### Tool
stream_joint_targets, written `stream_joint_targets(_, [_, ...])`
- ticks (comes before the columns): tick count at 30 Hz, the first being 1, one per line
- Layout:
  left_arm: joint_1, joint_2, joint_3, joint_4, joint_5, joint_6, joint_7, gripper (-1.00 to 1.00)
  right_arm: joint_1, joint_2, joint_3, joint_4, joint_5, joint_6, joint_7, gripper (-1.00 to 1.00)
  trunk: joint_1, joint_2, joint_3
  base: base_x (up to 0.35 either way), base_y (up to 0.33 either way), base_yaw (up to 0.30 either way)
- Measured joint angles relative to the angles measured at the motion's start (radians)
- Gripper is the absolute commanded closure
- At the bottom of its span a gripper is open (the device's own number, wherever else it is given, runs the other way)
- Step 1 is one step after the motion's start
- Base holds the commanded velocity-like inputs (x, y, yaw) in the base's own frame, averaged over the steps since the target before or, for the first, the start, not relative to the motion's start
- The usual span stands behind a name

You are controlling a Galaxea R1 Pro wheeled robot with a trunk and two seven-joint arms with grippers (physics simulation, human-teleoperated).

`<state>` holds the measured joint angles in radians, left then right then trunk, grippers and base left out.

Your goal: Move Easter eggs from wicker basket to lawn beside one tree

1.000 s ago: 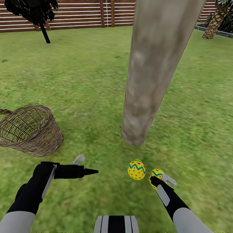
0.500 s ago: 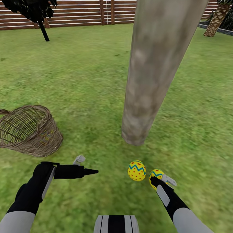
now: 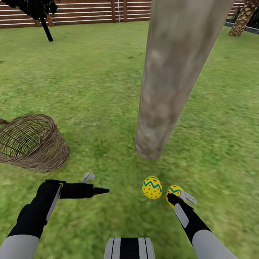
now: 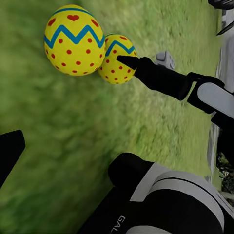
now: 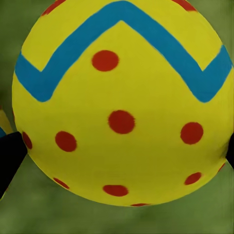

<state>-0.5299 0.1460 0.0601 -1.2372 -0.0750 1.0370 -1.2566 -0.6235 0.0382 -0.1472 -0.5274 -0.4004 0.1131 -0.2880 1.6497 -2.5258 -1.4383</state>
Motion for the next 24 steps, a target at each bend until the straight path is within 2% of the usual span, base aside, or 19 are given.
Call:
stream_joint_targets(1, [0.0, 0.0, 0.0, 0.0, 0.0, 0.0, 0.0, -1.0, 0.0, 0.0, 0.0, 0.0, 0.0, 0.0, 0.0, -1.0, 0.0, 0.0, 0.0, 0.0, 0.0, 0.0])
stream_joint_targets(2, [0.0, 0.0, 0.0, 0.0, 0.0, 0.0, 0.0, -1.0, 0.001, 0.0, -0.001, 0.032, -0.005, -0.001, 0.001, -1.0, 0.0, 0.0, 0.0, 0.0, 0.0, 0.0])
stream_joint_targets(6, [0.0, 0.0, 0.001, 0.0, 0.001, 0.0, 0.0, -1.0, 0.001, 0.0, -0.001, 0.038, -0.005, -0.001, 0.001, -1.0, 0.0, 0.0, 0.0, 0.0, 0.0, 0.0])
stream_joint_targets(21, [0.0, 0.001, 0.007, 0.005, -0.001, 0.001, 0.001, -1.0, 0.001, 0.0, -0.001, 0.038, -0.005, -0.001, 0.001, -1.0, -0.006, 0.004, 0.058, -0.002, 0.0, 0.0])
stream_joint_targets(24, [0.0, 0.001, 0.008, 0.006, -0.001, 0.001, 0.003, -1.0, 0.001, 0.0, -0.001, 0.038, -0.005, -0.001, 0.002, -1.0, -0.007, 0.004, 0.069, -0.172, 0.0, 0.0])
